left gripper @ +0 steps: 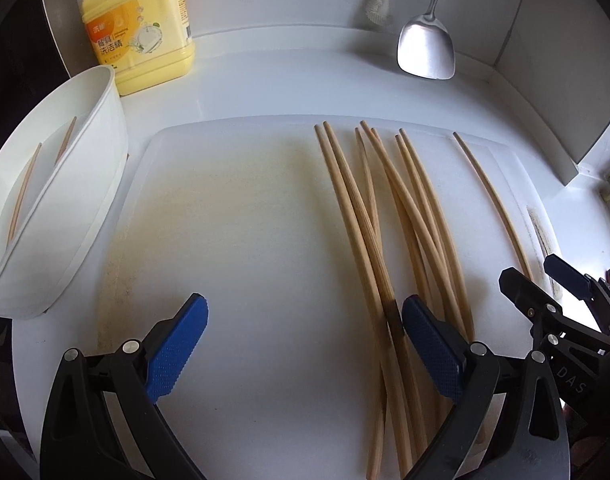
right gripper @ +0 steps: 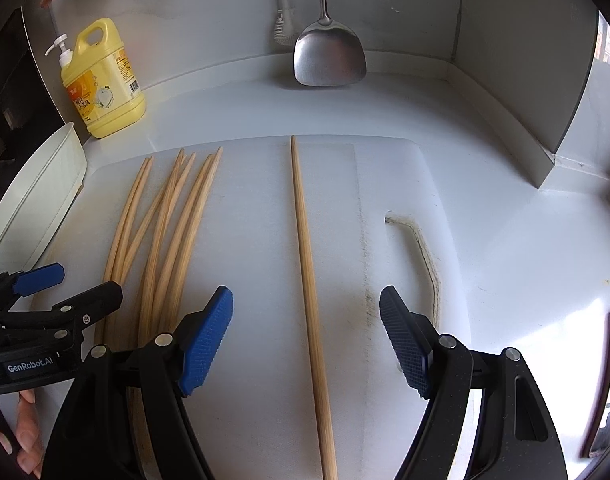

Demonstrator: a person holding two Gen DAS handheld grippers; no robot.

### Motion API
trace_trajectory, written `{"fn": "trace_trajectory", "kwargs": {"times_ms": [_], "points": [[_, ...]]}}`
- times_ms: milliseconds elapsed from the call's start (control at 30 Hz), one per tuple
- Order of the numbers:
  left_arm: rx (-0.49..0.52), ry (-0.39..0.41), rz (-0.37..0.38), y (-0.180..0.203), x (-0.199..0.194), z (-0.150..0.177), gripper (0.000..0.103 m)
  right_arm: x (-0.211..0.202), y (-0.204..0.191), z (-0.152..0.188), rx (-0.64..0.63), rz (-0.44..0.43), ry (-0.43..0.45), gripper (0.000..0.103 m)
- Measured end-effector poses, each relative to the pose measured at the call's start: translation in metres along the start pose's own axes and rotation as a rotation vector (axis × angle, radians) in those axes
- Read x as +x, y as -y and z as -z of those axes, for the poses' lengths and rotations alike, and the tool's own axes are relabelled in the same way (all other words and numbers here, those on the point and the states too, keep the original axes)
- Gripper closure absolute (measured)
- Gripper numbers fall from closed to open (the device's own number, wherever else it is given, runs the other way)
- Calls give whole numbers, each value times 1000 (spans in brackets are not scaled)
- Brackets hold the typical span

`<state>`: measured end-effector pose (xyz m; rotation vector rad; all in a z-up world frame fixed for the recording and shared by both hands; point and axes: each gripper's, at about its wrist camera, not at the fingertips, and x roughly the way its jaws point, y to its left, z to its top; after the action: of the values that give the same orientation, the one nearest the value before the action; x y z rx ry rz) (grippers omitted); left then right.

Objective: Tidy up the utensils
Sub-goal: 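Spread the chopsticks apart with the right gripper to separate one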

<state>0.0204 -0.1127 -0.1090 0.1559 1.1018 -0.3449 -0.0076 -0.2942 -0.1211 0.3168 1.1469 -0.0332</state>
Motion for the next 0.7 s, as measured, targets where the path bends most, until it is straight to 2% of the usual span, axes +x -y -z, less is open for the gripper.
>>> {"fn": "trace_trajectory", "kwargs": {"times_ms": [700], "points": [[-73,16,-44,-47,-17,8,7,-5,2,1,4,21,5,30]]}}
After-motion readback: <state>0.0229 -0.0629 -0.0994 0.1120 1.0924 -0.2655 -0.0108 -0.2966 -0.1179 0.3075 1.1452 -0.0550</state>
